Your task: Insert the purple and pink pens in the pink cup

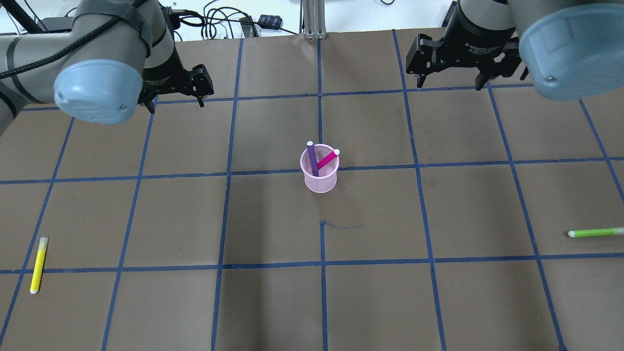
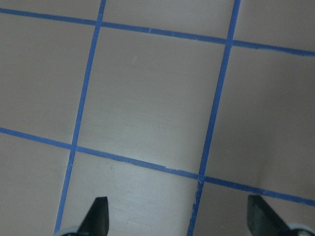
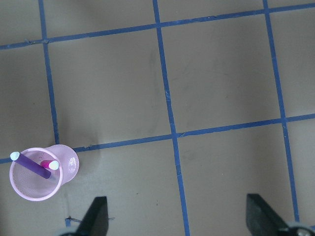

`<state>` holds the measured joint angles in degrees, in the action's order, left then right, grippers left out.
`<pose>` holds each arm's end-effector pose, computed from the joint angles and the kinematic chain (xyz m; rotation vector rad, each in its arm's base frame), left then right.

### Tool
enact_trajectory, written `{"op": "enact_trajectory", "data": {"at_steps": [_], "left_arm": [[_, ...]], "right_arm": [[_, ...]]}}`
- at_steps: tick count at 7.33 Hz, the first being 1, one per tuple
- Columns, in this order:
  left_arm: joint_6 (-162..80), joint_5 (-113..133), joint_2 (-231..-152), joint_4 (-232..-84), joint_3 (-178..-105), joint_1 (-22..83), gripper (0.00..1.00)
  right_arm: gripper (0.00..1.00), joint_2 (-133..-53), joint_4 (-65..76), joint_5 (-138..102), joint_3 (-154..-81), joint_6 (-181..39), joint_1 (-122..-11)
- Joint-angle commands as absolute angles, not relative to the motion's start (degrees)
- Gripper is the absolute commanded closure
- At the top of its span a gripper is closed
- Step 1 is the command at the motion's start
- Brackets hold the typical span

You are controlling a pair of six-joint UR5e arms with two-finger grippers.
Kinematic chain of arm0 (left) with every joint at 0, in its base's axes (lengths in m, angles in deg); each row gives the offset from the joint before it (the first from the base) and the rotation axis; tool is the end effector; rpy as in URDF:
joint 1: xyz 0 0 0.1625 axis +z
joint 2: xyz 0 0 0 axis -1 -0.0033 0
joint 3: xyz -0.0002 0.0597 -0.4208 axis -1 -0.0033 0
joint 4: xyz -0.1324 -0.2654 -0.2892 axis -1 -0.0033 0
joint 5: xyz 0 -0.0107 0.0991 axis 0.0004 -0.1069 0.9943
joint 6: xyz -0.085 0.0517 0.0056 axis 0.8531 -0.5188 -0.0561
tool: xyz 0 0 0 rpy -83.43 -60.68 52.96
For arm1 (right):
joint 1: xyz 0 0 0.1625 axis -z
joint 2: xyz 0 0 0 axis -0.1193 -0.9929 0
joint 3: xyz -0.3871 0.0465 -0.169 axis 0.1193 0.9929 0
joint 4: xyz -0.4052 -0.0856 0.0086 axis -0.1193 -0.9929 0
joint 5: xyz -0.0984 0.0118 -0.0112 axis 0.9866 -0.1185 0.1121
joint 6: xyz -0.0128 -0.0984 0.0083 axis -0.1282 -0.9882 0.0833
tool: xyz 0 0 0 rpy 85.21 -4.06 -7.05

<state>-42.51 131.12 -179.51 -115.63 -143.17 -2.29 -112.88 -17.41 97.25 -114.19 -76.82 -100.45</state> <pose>-0.1370 -0.5462 0.4262 -0.2982 2.9704 -0.1762 0.1610 -0.5023 0.5057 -0.2006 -3.1024 0.2691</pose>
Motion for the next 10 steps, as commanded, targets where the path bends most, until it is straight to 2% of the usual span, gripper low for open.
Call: {"op": "enact_trajectory", "data": {"at_steps": [1,4,10], "left_arm": [[-42.6,125.72,-175.54,-121.88,-143.38,-1.95,0.0],[-43.66,124.37,-171.23,-127.22,-143.91,-1.77,0.0],[-58.6,124.19,-167.71,-130.5,-146.45,3.06,0.0]], "right_arm": [[0.0,-113.26,-17.18,97.18,-114.25,-76.46,-100.46],[0.0,-113.52,-11.07,94.9,-113.46,-76.45,-100.46],[0.0,-113.35,-11.03,95.07,-113.55,-76.28,-100.46]]}}
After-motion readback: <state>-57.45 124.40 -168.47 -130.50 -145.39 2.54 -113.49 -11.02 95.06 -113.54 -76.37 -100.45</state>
